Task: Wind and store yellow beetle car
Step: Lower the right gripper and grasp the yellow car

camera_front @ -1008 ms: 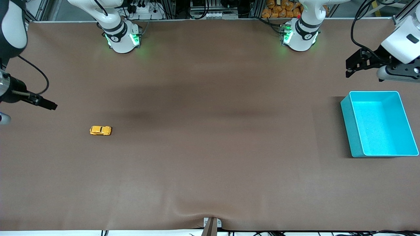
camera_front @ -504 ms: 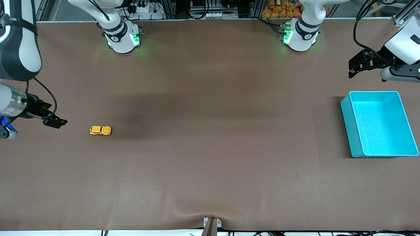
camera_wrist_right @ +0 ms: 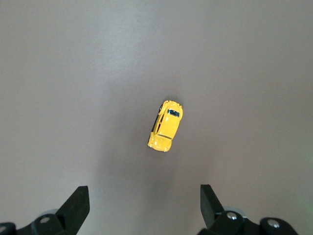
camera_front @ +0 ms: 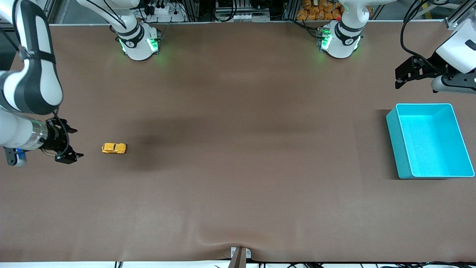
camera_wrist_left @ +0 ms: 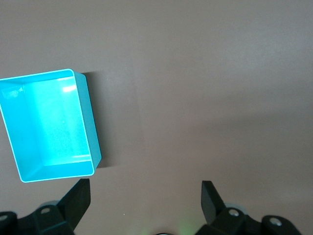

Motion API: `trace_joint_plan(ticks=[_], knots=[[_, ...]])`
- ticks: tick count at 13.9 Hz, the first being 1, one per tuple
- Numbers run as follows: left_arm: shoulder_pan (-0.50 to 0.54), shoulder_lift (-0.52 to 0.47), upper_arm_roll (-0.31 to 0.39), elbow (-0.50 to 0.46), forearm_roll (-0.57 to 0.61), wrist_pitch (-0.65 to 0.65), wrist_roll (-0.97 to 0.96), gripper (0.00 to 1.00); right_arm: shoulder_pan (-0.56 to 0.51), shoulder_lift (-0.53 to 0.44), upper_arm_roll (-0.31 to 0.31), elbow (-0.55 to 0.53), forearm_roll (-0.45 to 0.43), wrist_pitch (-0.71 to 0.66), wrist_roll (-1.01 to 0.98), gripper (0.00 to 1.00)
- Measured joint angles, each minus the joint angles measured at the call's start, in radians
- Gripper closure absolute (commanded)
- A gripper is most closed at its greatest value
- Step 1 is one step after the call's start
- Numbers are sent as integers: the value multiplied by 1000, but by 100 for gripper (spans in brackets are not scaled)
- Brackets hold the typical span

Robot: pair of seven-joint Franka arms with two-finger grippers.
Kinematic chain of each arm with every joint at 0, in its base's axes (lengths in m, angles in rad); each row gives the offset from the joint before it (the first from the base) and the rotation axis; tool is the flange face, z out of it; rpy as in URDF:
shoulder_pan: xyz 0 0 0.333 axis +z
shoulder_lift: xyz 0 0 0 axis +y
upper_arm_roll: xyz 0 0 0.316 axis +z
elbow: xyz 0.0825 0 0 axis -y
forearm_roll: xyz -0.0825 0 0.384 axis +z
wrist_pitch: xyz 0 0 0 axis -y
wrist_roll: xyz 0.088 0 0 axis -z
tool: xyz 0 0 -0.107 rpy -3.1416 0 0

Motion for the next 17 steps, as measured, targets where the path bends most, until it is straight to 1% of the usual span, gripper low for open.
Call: trace_joint_plan(ticks=[4, 6, 9, 14, 17], knots=[[0, 0, 0, 0, 0, 0, 0, 0, 0, 61, 0, -16, 0, 58, 196, 0], [9, 0, 1, -1, 0, 0, 0, 0, 0, 78, 0, -58, 0, 112, 249, 0], [33, 2, 1, -1, 0, 0, 8, 0, 2, 86, 0, -140, 0, 223, 268, 0], [35, 4, -1, -1, 0, 1, 9, 0, 0, 89, -3, -274, -8, 375, 268, 0], [55, 4, 0, -1, -6, 2, 9, 0, 0, 112, -5, -310, -25, 417, 268, 0]])
